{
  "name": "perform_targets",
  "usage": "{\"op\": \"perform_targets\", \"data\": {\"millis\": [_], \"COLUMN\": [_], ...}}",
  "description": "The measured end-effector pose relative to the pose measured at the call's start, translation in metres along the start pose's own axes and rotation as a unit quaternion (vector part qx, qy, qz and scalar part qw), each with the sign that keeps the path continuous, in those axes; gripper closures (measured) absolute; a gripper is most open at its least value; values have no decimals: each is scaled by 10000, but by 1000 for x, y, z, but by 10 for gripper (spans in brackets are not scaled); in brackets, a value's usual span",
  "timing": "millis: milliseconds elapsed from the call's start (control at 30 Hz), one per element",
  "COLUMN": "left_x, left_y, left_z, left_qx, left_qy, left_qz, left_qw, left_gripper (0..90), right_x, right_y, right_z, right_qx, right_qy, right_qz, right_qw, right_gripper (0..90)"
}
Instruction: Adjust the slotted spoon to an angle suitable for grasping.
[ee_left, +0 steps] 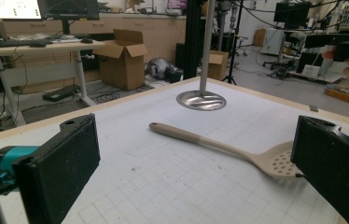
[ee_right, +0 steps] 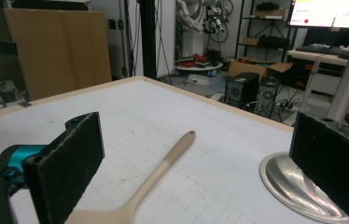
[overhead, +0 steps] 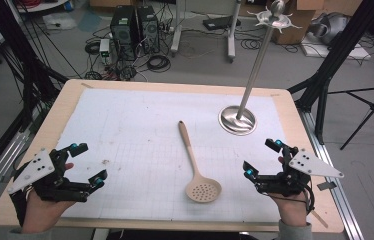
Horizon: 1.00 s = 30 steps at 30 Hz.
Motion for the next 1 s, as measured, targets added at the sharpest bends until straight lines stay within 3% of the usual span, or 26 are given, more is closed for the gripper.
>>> {"op": "perform_targets", "data": {"millis": [467,1000], "left_x": [-1,-2], "left_y": [2,4], "left_z": [1,0], "left_qx": [-17,39], "left_qy": [-10,-35], "left_qz": [8,47], "left_qw": [10000,10000], "left_gripper": [17,17], "right_x": [24,59], "right_y": [-6,-2], "right_z": [-7,1], "right_qx": [-136,-235], "right_qy": [-186,-531], "right_qz": [277,672], "right_qw": [9993,9961], "right_gripper": [20,20]}}
Point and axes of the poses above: each handheld gripper's, and its own axes: x roughly forward along the jaws, y roughly out of its underside, z roughly to its left, the point moved 4 cm from there along x, roughly forward along the jaws, and after that the axes turned 4 degrees about x, right-handed, at the moved point
